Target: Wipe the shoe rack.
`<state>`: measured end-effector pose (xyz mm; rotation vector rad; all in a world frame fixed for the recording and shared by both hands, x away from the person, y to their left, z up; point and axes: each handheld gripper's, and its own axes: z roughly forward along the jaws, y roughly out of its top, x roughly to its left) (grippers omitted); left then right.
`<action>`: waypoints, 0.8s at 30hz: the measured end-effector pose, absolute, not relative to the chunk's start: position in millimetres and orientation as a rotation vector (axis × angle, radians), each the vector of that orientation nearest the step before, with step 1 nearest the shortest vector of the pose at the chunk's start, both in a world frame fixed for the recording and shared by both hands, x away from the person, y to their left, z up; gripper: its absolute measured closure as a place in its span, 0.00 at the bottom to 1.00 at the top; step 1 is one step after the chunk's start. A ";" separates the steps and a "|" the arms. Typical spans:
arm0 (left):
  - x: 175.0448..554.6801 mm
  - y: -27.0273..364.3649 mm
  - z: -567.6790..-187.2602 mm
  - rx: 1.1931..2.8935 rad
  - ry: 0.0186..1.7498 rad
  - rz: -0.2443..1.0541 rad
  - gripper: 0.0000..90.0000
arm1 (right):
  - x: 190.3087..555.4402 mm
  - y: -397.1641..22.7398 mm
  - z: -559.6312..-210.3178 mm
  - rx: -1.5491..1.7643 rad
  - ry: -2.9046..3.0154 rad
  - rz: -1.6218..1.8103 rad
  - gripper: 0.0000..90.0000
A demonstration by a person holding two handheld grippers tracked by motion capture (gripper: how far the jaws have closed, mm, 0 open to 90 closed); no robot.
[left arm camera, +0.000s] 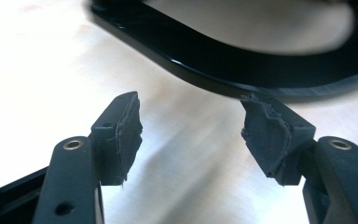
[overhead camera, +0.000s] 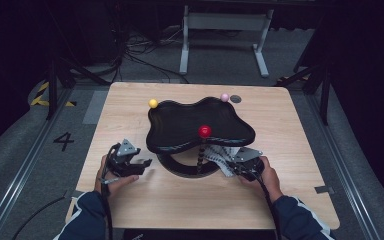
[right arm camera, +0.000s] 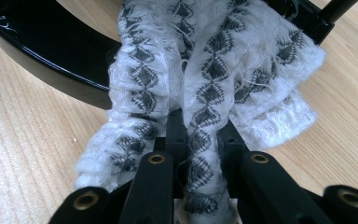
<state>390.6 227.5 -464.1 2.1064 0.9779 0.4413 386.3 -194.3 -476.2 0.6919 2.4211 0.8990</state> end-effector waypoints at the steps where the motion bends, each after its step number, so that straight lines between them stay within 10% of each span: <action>1: 396.8 230.7 -462.6 2.085 0.995 0.442 0.40 | 386.2 -194.0 -476.3 0.690 2.421 0.900 0.89; 24: 511.1 209.0 -462.0 1.987 1.109 0.469 0.42 | 387.7 -197.3 -476.8 0.663 2.428 0.919 0.89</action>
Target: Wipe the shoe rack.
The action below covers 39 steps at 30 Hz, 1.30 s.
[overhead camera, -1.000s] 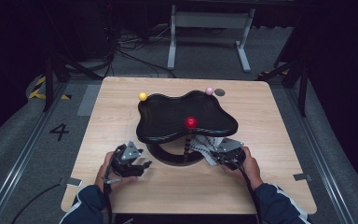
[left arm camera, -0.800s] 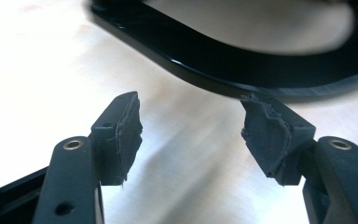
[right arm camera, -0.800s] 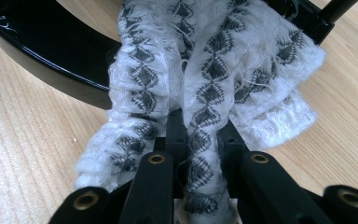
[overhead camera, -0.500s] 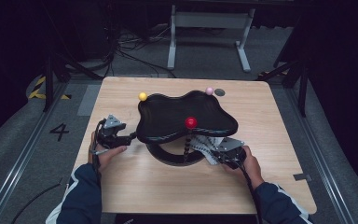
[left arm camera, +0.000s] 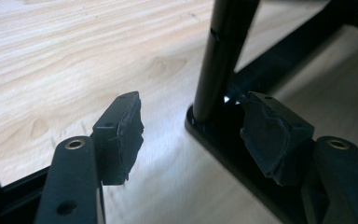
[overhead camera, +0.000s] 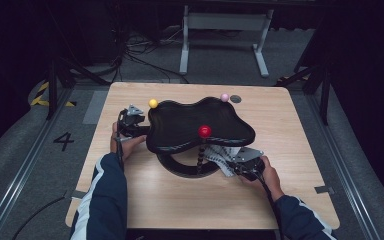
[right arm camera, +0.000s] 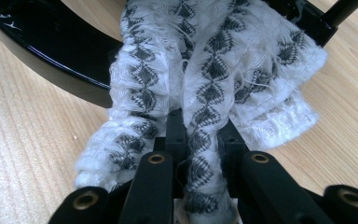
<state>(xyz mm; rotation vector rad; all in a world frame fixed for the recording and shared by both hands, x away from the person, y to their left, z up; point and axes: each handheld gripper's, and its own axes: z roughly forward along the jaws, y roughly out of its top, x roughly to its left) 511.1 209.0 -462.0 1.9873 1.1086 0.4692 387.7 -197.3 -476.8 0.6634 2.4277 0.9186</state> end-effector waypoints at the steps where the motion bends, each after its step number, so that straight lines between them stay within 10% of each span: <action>1: 512.8 207.9 -461.9 1.982 1.110 0.468 0.42 | 386.9 -196.6 -477.1 0.662 2.422 0.913 0.89; 16: 522.2 192.6 -458.9 1.973 1.082 0.478 0.80 | 352.7 -165.9 -467.1 0.410 2.555 1.019 0.87; 39: 459.2 209.1 -455.7 2.061 1.035 0.481 0.82 | 365.0 -202.1 -457.9 0.636 2.436 1.064 0.89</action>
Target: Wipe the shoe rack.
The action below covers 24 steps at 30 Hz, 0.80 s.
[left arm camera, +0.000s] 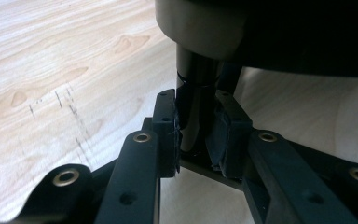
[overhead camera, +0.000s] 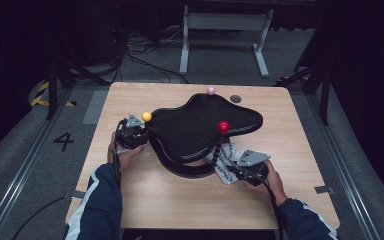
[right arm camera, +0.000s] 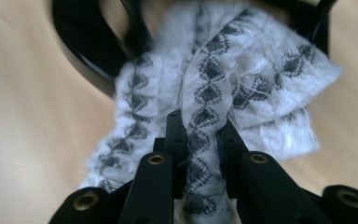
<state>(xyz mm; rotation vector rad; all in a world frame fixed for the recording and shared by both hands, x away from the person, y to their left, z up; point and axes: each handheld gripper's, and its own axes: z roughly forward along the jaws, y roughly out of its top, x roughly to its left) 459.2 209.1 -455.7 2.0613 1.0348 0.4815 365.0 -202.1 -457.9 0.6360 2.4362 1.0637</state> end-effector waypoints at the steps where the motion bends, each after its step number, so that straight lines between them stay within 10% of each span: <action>1: 457.8 209.1 -455.6 2.064 1.033 0.481 0.82 | 360.7 -203.0 -450.1 0.617 2.416 1.096 0.89; 14: 438.2 210.7 -455.4 2.068 1.036 0.477 0.82 | 316.1 -196.3 -382.1 0.410 2.169 1.364 0.89; 24: 433.7 213.0 -457.8 2.062 1.019 0.489 0.82 | 336.5 -187.7 -412.4 0.422 2.247 1.209 0.88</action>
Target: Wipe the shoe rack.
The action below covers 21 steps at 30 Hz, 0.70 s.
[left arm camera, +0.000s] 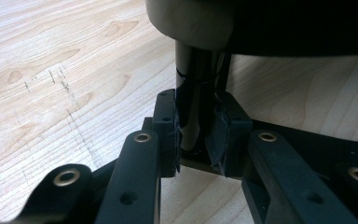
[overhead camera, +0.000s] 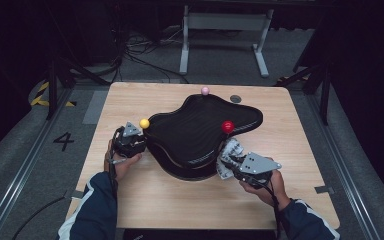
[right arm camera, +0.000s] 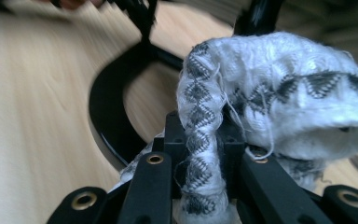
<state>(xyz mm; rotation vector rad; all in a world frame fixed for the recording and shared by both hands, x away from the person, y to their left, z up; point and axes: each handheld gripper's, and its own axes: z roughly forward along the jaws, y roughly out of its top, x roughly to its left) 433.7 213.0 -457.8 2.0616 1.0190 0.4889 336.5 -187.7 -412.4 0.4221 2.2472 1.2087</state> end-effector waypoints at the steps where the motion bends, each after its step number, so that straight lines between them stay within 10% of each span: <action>1: 433.6 213.4 -457.8 2.063 1.016 0.490 0.82 | 338.4 -188.0 -415.9 0.438 2.253 1.202 0.88; 11: 430.3 214.4 -459.1 2.059 0.999 0.491 0.82 | 360.0 -187.4 -458.3 0.538 2.361 1.086 0.88; 21: 428.4 213.5 -459.2 2.054 1.001 0.485 0.82 | 329.9 -203.0 -402.7 0.464 2.256 1.295 0.88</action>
